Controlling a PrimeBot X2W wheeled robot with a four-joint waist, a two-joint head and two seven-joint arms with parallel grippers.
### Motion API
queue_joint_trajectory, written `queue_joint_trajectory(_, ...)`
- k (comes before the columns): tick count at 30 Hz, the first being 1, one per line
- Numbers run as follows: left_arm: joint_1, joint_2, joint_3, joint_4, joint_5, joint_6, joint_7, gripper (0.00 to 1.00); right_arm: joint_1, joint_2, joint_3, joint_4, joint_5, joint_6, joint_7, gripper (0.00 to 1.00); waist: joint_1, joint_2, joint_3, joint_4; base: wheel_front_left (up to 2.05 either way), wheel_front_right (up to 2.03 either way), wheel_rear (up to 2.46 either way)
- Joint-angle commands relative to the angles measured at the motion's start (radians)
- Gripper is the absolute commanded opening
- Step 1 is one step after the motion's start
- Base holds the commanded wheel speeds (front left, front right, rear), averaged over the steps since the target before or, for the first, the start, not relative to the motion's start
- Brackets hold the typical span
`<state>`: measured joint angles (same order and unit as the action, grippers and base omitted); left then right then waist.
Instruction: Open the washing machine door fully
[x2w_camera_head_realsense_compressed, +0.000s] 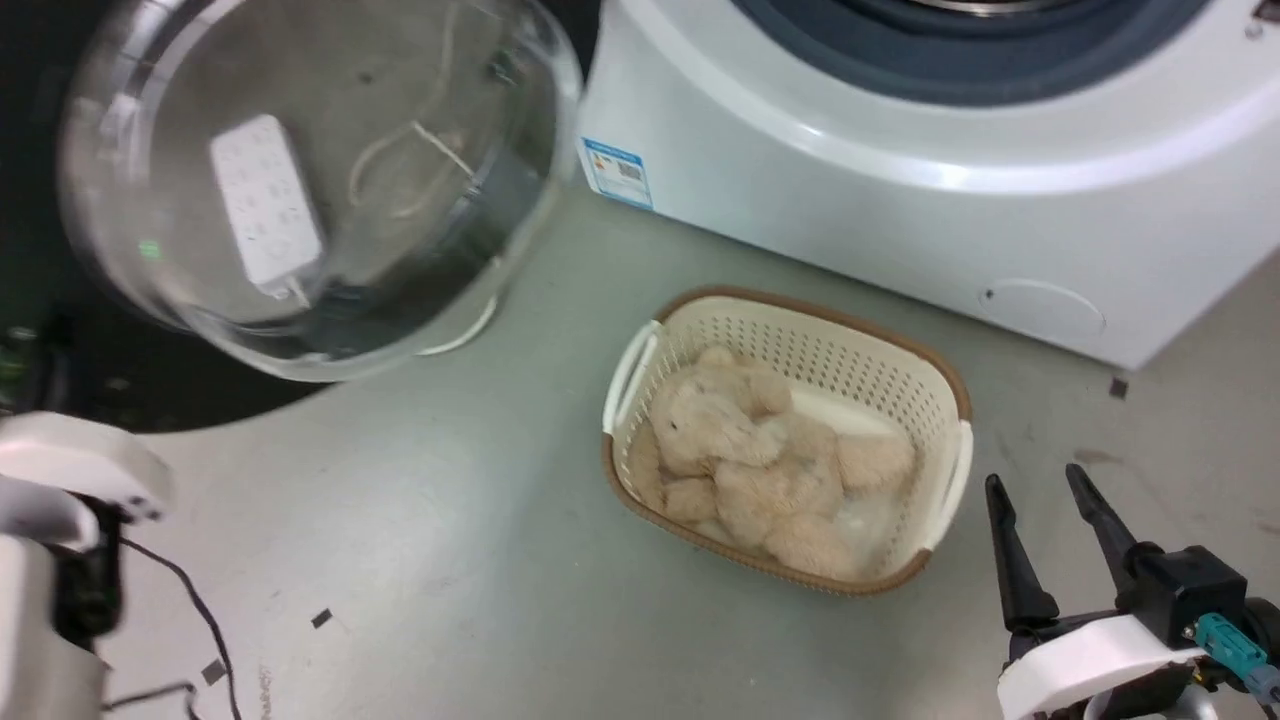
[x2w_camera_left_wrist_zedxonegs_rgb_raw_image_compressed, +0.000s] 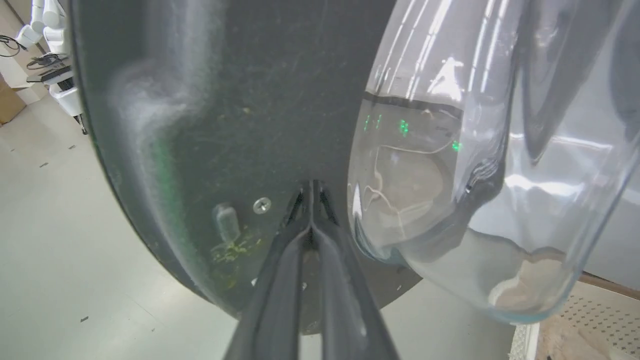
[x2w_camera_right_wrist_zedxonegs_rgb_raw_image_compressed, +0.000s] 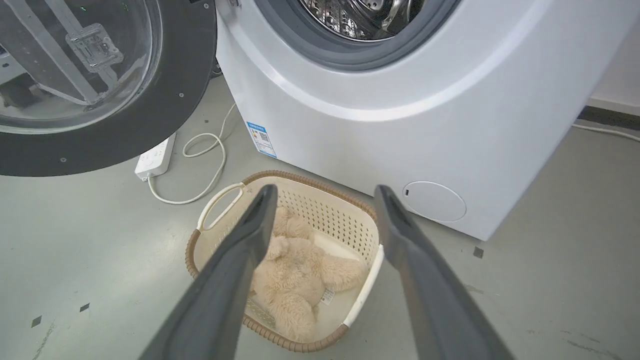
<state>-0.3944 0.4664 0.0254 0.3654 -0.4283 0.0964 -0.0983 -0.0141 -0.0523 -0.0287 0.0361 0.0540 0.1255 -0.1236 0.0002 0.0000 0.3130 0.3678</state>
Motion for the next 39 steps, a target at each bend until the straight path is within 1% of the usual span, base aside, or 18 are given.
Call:
queue_joint_trajectory(1, -0.022, 0.012, 0.012, 0.023, -0.004, -0.001, -0.009, 0.00, -0.017, -0.002, 0.001, -0.004, 0.002, 0.005, 0.001, 1.00, -0.0002, 0.0000, 0.017, -0.019, 0.00, 0.00, 0.00)
queue_joint_trajectory(6, -0.060, 0.047, 0.034, 0.125, -0.011, -0.013, -0.050, 0.00, -0.029, -0.007, 0.000, 0.008, 0.012, 0.005, -0.006, 1.00, -0.0002, 0.0000, 0.007, -0.040, 0.00, 0.00, 0.00)
queue_joint_trajectory(12, -0.046, 0.031, -0.004, 0.139, 0.015, -0.026, -0.102, 0.00, -0.018, -0.002, -0.015, 0.025, 0.062, 0.005, -0.026, 1.00, -0.0002, 0.0000, -0.065, -0.047, 0.00, 0.00, 0.00)
queue_joint_trajectory(16, -0.010, -0.003, -0.037, 0.084, 0.034, -0.026, -0.125, 0.00, -0.008, 0.000, -0.030, 0.029, 0.075, 0.005, -0.046, 1.00, -0.0002, 0.0000, -0.132, -0.056, 0.00, 0.00, 0.00)
queue_joint_trajectory(20, 0.053, -0.050, -0.075, -0.011, 0.044, -0.020, -0.135, 0.00, 0.008, 0.001, -0.067, 0.036, 0.111, 0.005, -0.064, 1.00, -0.0002, 0.0000, -0.198, -0.077, 0.00, 0.00, 0.00)
queue_joint_trajectory(23, 0.113, -0.096, -0.116, -0.088, 0.050, -0.013, -0.132, 0.00, 0.027, 0.001, -0.082, 0.031, 0.098, 0.005, -0.078, 1.00, -0.0002, 0.0000, -0.241, -0.099, 0.00, 0.00, 0.00)
queue_joint_trajectory(26, 0.178, -0.142, -0.158, -0.156, 0.054, -0.003, -0.127, 0.00, 0.050, 0.002, -0.076, 0.018, 0.074, 0.005, -0.088, 1.00, -0.0002, 0.0000, -0.280, -0.130, 0.00, 0.00, 0.00)
queue_joint_trajectory(32, 0.294, -0.203, -0.219, -0.253, 0.064, 0.022, -0.126, 0.00, 0.092, 0.002, -0.054, -0.015, 0.072, 0.005, -0.095, 1.00, -0.0002, 0.0000, -0.326, -0.196, 0.00, 0.00, 0.00)
queue_joint_trajectory(35, 0.346, -0.222, -0.231, -0.277, 0.065, 0.039, -0.132, 0.00, 0.102, 0.002, -0.042, -0.035, 0.085, 0.005, -0.089, 1.00, -0.0002, 0.0000, -0.333, -0.231, 0.00, 0.00, 0.00)
queue_joint_trajectory(39, 0.396, -0.240, -0.260, -0.290, 0.071, 0.043, -0.136, 0.00, 0.112, 0.002, -0.025, -0.060, 0.079, 0.005, -0.082, 1.00, -0.0002, 0.0000, -0.336, -0.272, 0.00, 0.00, 0.00)
